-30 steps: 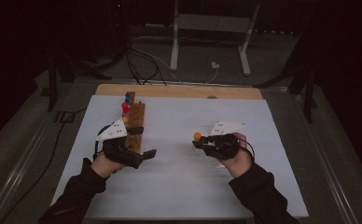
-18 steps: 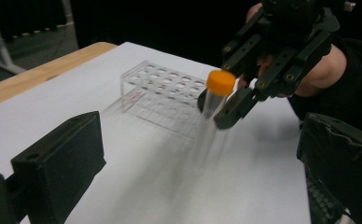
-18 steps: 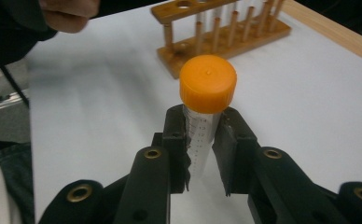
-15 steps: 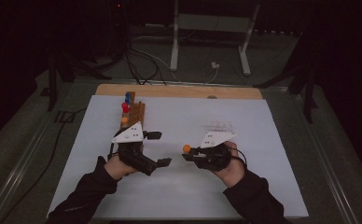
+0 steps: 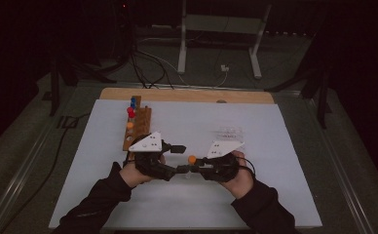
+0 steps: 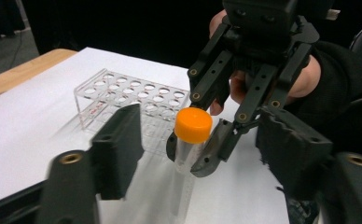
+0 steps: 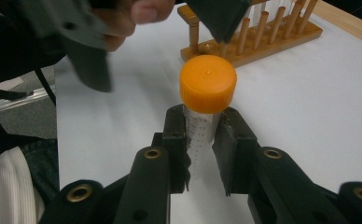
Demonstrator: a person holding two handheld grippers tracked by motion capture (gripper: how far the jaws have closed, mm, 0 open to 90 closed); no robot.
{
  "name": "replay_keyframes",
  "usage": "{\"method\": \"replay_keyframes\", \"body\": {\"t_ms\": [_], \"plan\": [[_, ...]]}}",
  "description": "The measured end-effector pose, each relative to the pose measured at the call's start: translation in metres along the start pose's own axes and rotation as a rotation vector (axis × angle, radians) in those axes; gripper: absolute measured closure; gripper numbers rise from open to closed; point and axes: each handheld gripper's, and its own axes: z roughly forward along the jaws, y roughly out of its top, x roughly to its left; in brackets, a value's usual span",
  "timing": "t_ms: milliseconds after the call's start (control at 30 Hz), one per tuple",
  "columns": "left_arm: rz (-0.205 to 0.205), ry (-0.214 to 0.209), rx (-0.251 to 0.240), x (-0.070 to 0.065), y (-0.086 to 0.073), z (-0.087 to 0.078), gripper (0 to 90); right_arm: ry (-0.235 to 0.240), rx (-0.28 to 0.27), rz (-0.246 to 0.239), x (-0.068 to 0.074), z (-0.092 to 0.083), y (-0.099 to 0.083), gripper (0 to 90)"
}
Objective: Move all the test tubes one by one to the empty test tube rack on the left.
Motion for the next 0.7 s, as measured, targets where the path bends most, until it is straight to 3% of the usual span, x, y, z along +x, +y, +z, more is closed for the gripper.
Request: {"method": "replay_keyframes", "body": {"t_ms": [500,700], "plan": [[0.025,-0.024,0.019,0.004,0.002,0.015,69.9,-0.013,-0.006,0.001,0.0,-0.003,0.002,75.2],[0.054,-0.008,0.023,0.003,0.004,0.016,71.5,-0.014,-0.008,0.014,-0.001,-0.003,0.001,75.1]]}}
